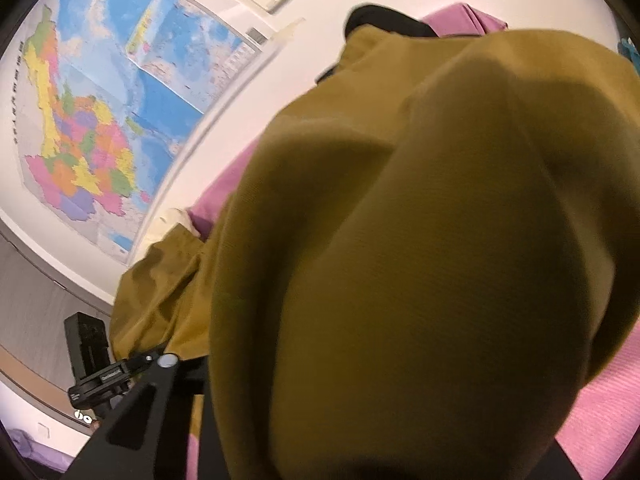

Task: Fold large clothes
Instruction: 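Grasp the folded olive shirt bundle with both grippers and lift it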

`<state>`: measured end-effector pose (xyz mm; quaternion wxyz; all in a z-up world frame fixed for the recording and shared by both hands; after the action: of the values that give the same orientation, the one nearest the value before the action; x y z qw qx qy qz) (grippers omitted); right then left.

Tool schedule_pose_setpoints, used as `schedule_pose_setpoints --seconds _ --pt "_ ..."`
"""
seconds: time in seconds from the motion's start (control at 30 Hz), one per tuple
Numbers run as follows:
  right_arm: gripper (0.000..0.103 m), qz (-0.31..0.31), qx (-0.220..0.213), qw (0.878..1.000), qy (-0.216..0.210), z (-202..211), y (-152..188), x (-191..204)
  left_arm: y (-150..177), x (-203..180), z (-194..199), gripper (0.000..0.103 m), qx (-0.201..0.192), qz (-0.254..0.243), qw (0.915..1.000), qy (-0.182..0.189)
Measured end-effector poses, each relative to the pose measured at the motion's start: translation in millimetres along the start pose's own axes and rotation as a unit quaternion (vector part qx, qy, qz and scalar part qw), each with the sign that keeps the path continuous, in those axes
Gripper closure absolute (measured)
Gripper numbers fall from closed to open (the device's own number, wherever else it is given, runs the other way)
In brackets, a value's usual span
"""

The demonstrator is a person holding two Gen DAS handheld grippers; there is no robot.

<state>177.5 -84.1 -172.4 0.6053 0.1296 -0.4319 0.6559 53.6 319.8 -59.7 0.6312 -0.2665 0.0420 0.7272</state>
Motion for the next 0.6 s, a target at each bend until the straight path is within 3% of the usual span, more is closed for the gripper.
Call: schedule_pose_setpoints --seconds 0.27,0.47,0.6 --pt "0.078 0.069 -0.06 0.995 -0.032 59.8 -12.6 60.2 -21.9 -37.3 61.4 0.076 -0.044 -0.049 0.9976 0.022" --pt "0.079 0.133 -0.119 0.982 -0.065 105.9 -34.9 132.0 -46.6 -59.5 143.6 0.076 -0.1 -0.09 0.99 0.042" --pt "0.079 0.174 -0.137 0.971 -0.09 109.2 -50.0 184.5 -60.6 -48.2 203.0 0.076 -0.151 -0.098 0.9833 0.027"
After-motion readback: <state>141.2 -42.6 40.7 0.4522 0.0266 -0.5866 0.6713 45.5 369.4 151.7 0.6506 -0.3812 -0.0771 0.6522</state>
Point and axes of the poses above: each gripper's, at about its wrist camera, not at the fingertips, and z roughly against the way its jaws point, x to its left, y to its underside, the point moved 6 cm from there along -z, roughly the way its jaws point, and after that the axes turned 13 degrees about x, right-handed, at the moved point
